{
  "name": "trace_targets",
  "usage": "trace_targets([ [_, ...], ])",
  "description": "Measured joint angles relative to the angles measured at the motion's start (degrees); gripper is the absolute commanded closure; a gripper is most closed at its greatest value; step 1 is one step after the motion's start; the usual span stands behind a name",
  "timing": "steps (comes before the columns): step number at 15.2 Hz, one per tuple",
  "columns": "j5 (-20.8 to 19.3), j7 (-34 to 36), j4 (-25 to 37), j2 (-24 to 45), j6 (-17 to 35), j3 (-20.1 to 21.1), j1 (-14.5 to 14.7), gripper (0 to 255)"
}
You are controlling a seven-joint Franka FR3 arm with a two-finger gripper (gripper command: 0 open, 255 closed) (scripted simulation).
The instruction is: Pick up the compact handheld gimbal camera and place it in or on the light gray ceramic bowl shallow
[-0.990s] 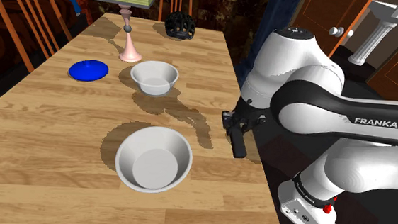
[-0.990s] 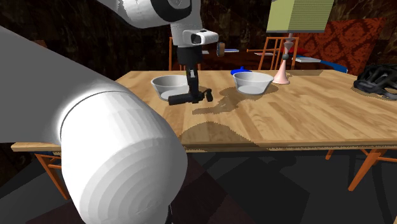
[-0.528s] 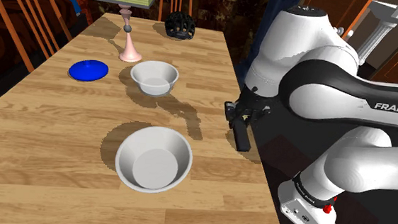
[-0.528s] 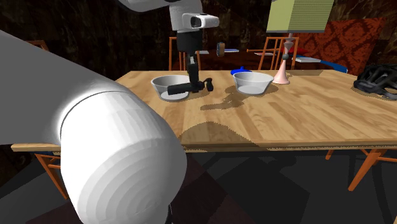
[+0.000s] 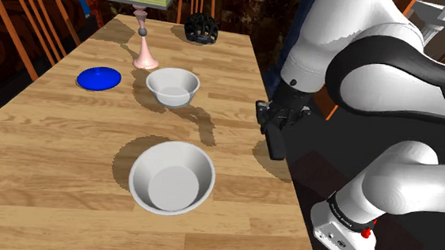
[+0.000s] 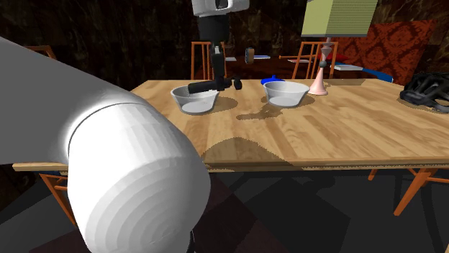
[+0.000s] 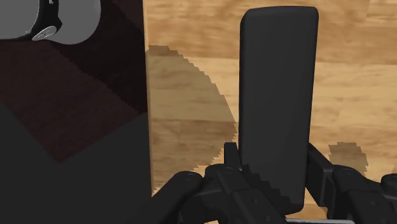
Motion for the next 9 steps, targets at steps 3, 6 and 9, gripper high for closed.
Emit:
trace_targets([
  [3,-1.25,-0.27,3.65,5.05,1.63,0.83,-2.58,255],
  [6,-3.12,-0.31,7.98,12.23,4.72,2.5,-6.1,255],
  [9,-5.53,0.41,12.94,19.26,6.91,4.48,-9.39,255],
])
